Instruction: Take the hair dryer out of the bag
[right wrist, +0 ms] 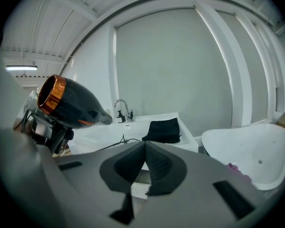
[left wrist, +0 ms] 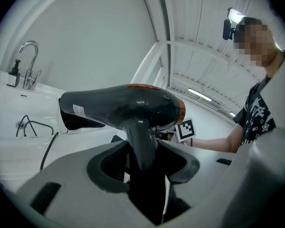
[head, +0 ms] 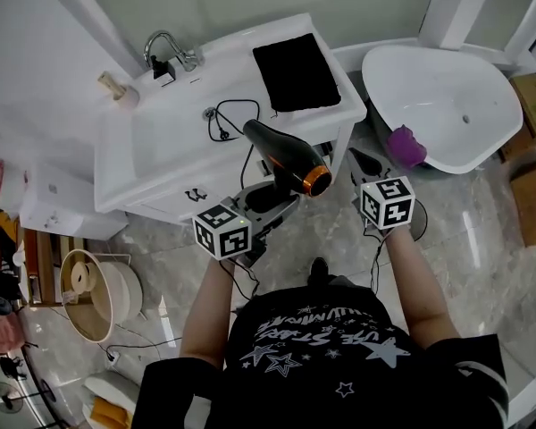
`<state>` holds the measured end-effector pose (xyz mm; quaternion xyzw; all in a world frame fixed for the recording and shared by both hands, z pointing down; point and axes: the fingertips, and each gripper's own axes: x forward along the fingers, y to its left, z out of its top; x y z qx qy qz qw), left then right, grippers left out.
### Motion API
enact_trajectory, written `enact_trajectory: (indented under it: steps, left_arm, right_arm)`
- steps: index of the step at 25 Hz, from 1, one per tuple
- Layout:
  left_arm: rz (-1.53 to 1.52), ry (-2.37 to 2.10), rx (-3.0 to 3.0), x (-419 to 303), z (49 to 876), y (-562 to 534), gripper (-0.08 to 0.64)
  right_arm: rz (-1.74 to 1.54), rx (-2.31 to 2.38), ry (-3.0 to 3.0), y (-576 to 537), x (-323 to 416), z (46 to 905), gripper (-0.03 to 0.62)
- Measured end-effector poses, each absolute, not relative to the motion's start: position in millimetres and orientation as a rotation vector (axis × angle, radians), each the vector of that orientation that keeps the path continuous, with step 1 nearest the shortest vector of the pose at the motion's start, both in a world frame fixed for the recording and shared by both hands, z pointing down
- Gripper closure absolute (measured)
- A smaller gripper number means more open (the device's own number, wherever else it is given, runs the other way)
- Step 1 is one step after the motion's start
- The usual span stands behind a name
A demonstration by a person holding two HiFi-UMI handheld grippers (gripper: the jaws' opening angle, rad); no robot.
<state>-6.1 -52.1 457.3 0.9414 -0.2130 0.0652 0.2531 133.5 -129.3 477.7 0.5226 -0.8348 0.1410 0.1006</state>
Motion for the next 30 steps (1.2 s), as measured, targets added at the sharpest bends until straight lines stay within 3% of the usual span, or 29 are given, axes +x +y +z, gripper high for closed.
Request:
enact_trajectory:
  steps: [30]
  left_arm:
    - [0.185,-0.370,2.621,-93,458,81,0.364]
  right_arm:
    - [0.475,1.709,-2.354,40,40,476,0.586]
